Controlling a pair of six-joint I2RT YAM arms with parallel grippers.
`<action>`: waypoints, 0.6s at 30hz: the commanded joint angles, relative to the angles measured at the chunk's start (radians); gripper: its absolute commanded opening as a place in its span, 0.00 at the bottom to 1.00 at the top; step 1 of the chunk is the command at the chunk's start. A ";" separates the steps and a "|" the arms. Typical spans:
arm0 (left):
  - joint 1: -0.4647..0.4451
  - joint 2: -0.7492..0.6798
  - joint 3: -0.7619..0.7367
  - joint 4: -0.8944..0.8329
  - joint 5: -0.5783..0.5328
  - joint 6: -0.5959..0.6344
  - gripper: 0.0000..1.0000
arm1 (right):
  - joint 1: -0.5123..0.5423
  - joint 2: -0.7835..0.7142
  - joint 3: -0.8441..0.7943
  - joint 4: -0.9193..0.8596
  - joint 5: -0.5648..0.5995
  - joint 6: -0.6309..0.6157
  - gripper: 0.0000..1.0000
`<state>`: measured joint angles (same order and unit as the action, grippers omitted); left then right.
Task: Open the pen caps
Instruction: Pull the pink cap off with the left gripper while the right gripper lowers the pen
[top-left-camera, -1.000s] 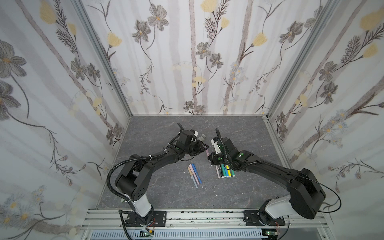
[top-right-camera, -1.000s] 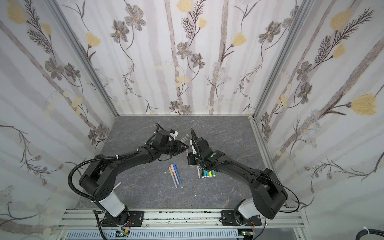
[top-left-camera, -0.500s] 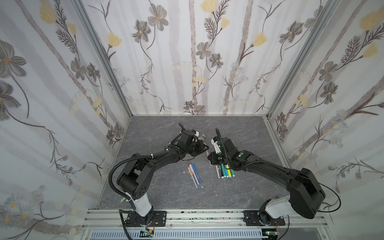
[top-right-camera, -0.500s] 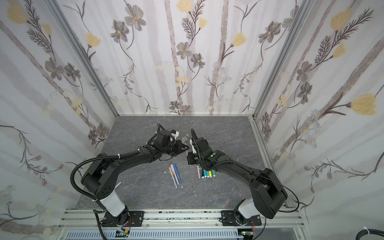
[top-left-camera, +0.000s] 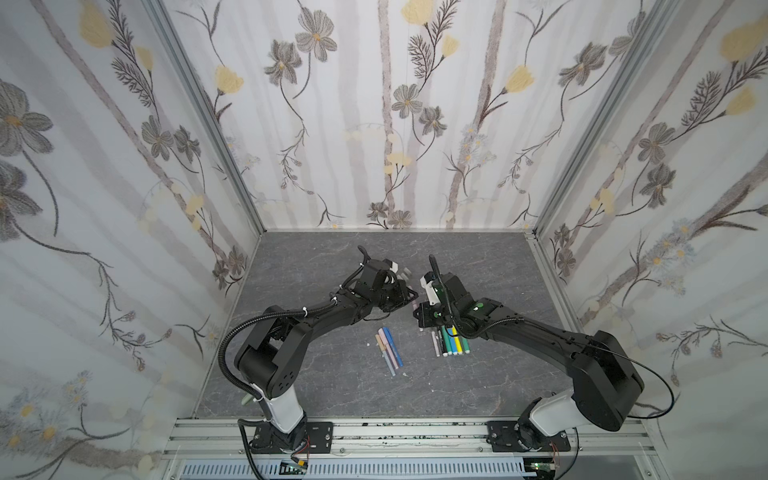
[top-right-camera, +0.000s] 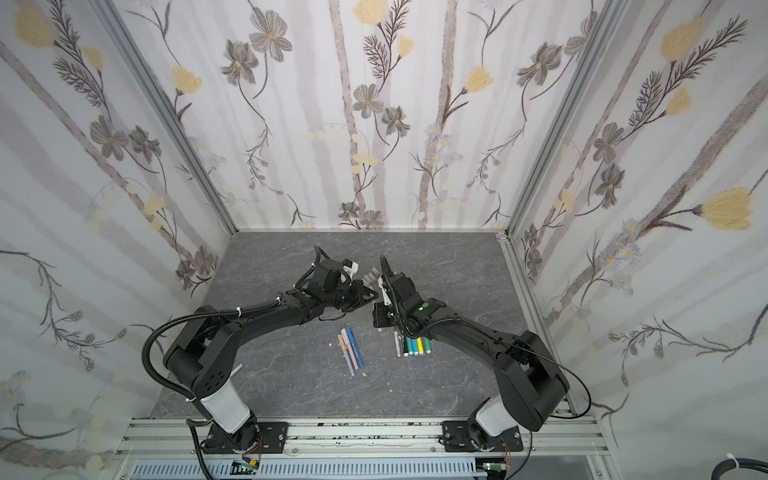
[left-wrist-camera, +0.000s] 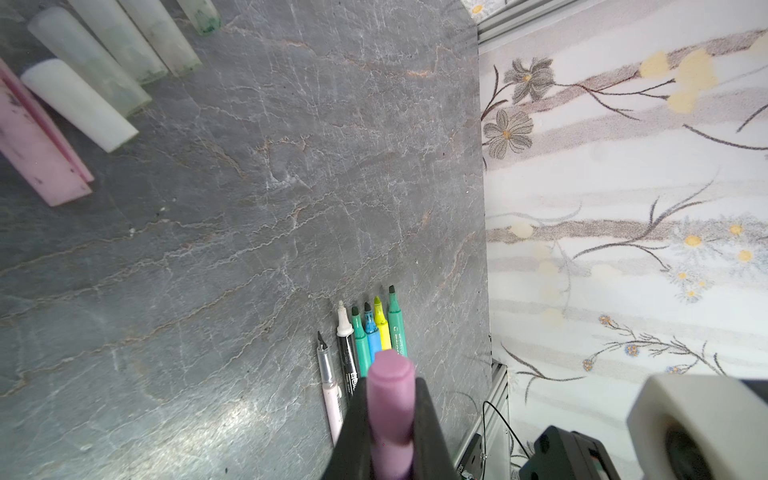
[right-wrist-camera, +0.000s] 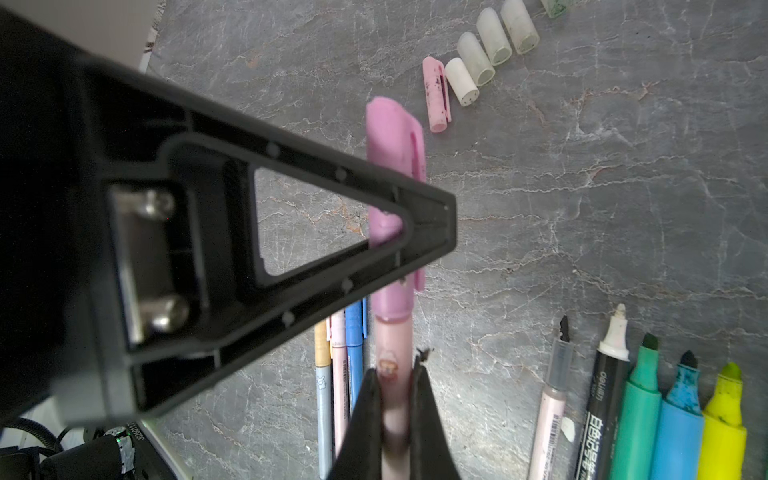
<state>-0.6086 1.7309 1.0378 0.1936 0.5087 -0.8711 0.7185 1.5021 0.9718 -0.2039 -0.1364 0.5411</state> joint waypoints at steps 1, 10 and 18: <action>-0.002 0.011 0.017 0.006 0.008 0.007 0.00 | 0.000 0.003 0.000 0.017 -0.013 -0.008 0.00; 0.039 0.090 0.147 -0.114 -0.070 0.099 0.00 | 0.003 -0.059 -0.084 0.005 -0.037 0.003 0.00; 0.064 0.174 0.338 -0.278 -0.166 0.220 0.00 | 0.011 -0.138 -0.184 -0.005 -0.043 0.026 0.00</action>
<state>-0.5449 1.8904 1.3430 -0.0273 0.4240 -0.7258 0.7300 1.3853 0.8085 -0.1833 -0.1604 0.5526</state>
